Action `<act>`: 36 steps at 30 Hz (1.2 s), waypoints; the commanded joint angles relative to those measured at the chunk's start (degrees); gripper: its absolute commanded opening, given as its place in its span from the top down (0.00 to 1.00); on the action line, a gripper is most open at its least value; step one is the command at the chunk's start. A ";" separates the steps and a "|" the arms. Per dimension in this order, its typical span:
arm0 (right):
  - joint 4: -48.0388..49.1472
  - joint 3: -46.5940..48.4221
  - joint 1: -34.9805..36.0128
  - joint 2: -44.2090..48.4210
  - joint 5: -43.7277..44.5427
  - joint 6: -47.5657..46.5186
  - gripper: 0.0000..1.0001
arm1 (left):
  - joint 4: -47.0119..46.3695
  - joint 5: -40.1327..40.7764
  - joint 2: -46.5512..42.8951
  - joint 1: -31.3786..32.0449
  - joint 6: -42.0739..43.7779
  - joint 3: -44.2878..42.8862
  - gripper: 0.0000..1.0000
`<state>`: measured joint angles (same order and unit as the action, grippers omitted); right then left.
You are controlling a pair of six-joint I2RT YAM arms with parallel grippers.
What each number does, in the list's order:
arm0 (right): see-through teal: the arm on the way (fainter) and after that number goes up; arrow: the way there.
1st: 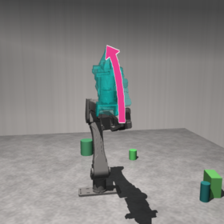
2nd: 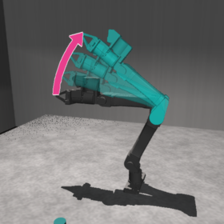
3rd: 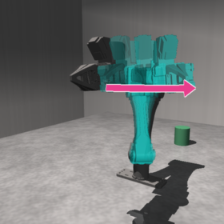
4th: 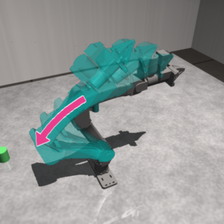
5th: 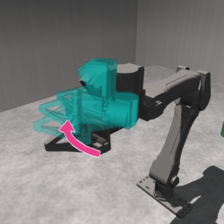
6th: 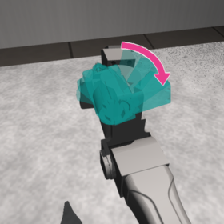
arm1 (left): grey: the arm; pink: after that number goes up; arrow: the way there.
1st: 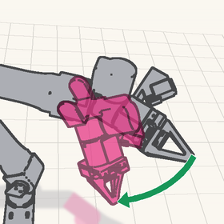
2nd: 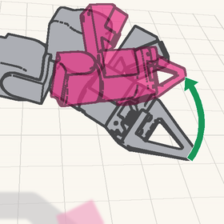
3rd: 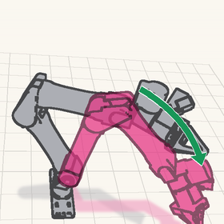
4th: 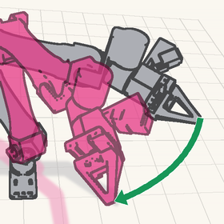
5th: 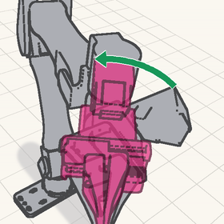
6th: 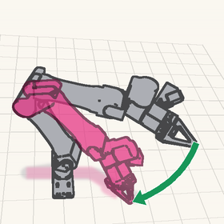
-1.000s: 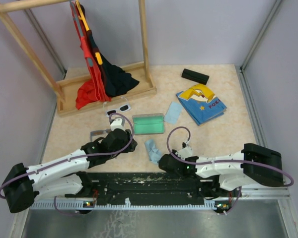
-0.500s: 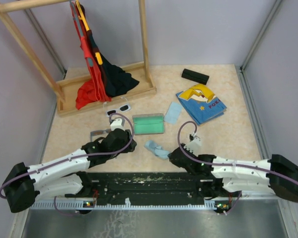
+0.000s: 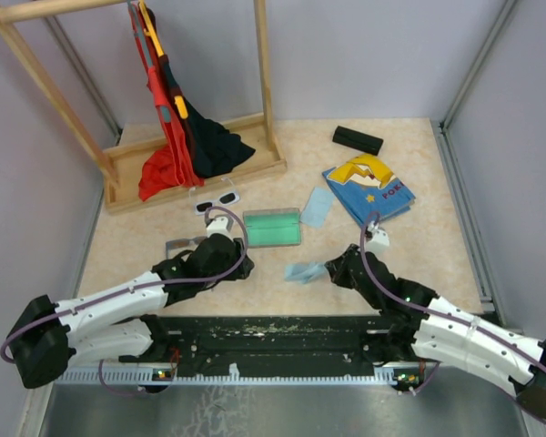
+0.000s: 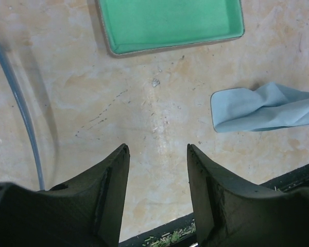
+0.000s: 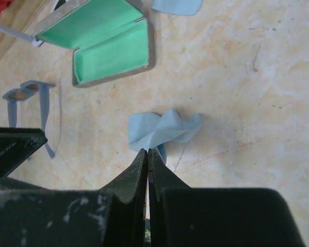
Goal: Organize the sunglasses
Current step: Adjust the glasses cleaning cloth at the center of the board.
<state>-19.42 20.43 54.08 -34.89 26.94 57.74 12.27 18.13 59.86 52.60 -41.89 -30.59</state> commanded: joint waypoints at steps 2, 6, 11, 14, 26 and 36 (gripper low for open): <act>3.99 6.04 -0.09 -0.88 -6.35 -6.12 1.00 | -4.95 -4.69 -0.86 -0.28 4.50 0.13 0.47; 8.44 7.22 -0.07 -2.11 -10.04 -5.49 1.00 | -6.85 -6.88 -3.35 -0.25 9.32 0.26 0.47; 10.65 9.82 -0.09 -2.22 -10.20 -5.22 1.00 | -9.89 -8.26 -8.37 -0.27 13.10 1.21 0.47; 8.27 10.74 -0.05 -2.20 -7.93 -2.47 1.00 | -13.73 -9.54 -10.63 -0.27 14.77 2.75 0.47; -0.71 11.50 -0.54 -4.40 2.48 5.08 1.00 | -44.01 -20.01 -3.08 -0.08 21.77 14.36 0.46; -16.33 5.98 -1.77 -4.51 3.59 11.94 1.00 | -47.08 -23.91 7.72 0.28 24.42 9.34 0.43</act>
<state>-28.53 29.23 52.69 -41.67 26.89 63.86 -30.96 -2.85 64.75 52.62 -19.51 -17.69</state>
